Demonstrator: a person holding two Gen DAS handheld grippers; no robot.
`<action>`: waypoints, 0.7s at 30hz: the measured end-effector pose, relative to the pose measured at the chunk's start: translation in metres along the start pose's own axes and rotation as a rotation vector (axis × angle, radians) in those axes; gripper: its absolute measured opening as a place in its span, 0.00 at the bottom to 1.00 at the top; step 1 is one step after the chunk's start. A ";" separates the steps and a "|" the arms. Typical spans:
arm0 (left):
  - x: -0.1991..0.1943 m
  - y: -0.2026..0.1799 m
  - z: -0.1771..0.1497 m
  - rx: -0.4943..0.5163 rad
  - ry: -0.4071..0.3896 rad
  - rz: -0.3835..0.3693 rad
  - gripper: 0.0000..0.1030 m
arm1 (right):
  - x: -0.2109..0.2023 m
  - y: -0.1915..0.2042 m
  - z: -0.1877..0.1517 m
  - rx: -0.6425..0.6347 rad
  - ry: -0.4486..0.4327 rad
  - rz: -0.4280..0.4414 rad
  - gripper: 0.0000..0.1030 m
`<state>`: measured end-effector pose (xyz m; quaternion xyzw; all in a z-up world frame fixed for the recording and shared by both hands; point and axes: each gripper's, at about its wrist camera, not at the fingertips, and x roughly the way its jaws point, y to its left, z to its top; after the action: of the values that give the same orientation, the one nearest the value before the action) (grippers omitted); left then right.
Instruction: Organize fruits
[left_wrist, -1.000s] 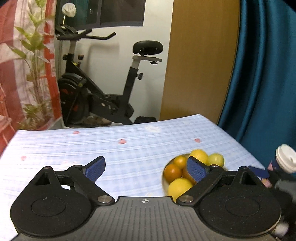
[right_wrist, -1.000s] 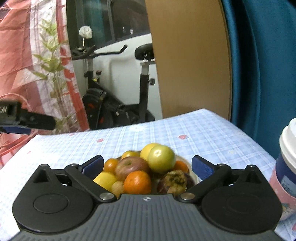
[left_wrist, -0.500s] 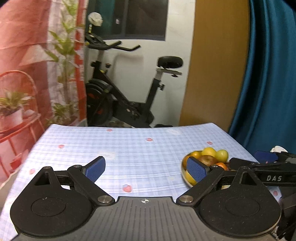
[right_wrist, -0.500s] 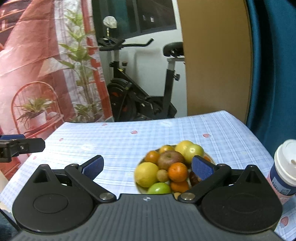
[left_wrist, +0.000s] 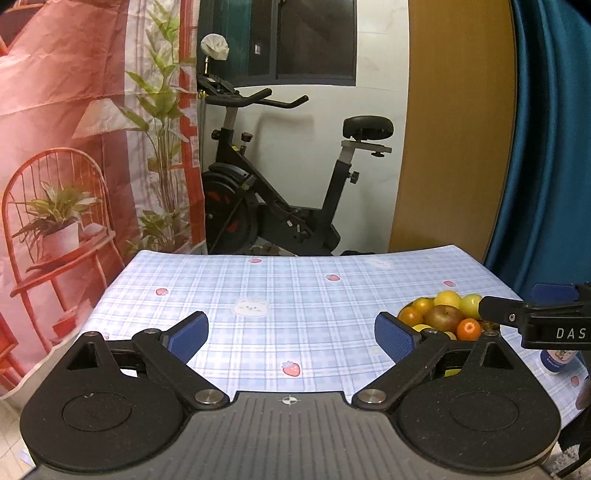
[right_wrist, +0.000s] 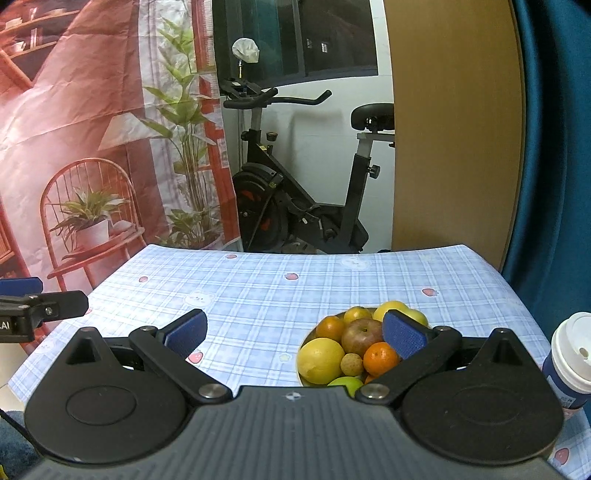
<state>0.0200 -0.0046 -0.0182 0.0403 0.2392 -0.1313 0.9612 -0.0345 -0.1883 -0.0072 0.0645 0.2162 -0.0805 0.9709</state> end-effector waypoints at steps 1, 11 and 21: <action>0.000 0.000 0.000 -0.001 -0.001 0.001 0.95 | 0.000 -0.001 0.000 0.001 0.001 0.000 1.00; 0.000 0.004 -0.001 -0.019 -0.001 -0.007 0.95 | 0.002 -0.005 -0.001 0.010 0.014 -0.008 1.00; -0.002 0.009 0.000 -0.036 -0.006 -0.017 0.95 | 0.002 -0.002 0.000 0.006 0.013 -0.018 1.00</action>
<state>0.0205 0.0045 -0.0175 0.0205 0.2388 -0.1353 0.9614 -0.0336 -0.1909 -0.0080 0.0660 0.2226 -0.0893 0.9686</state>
